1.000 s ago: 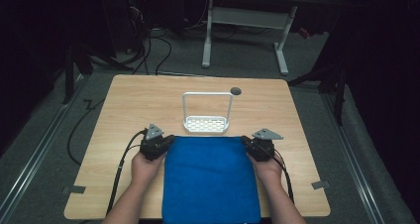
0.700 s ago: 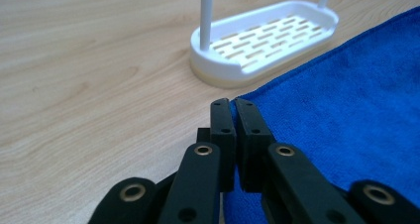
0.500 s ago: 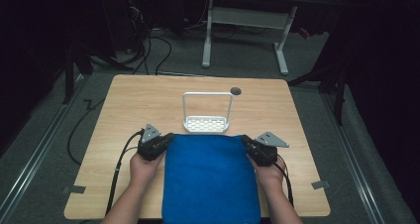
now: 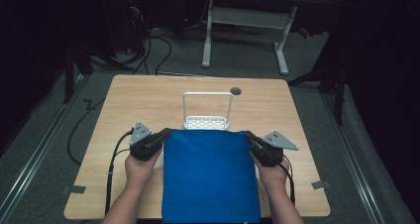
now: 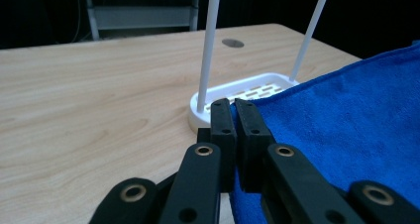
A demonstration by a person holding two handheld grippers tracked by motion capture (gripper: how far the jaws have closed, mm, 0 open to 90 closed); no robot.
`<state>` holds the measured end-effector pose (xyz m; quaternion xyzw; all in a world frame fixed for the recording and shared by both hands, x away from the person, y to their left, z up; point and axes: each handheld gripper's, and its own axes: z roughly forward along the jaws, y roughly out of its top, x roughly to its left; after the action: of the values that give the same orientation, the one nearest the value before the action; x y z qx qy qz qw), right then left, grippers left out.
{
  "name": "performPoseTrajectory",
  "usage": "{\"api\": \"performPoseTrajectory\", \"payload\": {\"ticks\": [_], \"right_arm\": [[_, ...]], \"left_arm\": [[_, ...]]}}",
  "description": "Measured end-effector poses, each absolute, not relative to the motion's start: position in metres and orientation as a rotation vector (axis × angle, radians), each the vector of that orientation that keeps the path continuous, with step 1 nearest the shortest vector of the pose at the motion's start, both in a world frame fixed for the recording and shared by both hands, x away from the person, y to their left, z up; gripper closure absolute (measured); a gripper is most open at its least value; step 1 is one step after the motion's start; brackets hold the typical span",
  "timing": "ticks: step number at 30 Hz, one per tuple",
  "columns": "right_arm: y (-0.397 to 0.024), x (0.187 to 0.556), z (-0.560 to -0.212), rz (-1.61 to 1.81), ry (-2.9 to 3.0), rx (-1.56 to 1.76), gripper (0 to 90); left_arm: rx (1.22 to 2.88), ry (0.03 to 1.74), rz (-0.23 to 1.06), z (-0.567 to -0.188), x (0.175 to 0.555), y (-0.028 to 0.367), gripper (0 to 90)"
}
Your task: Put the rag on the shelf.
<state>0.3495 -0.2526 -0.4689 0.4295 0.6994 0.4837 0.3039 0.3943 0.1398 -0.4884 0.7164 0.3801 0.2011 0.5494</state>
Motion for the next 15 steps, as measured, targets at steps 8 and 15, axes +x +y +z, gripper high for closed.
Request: {"api": "performPoseTrajectory", "payload": {"ticks": [8, 15], "right_arm": [[-0.254, 0.344, -0.455, 1.317, 1.803, 1.112, 87.8], [-0.254, 0.335, -0.443, 1.351, 1.764, 1.075, 87.8]], "left_arm": [[1.65, 0.877, 0.497, -0.478, 0.388, 0.141, 87.7], [1.612, 0.847, 0.543, -0.461, 0.378, 0.137, 87.7]]}}
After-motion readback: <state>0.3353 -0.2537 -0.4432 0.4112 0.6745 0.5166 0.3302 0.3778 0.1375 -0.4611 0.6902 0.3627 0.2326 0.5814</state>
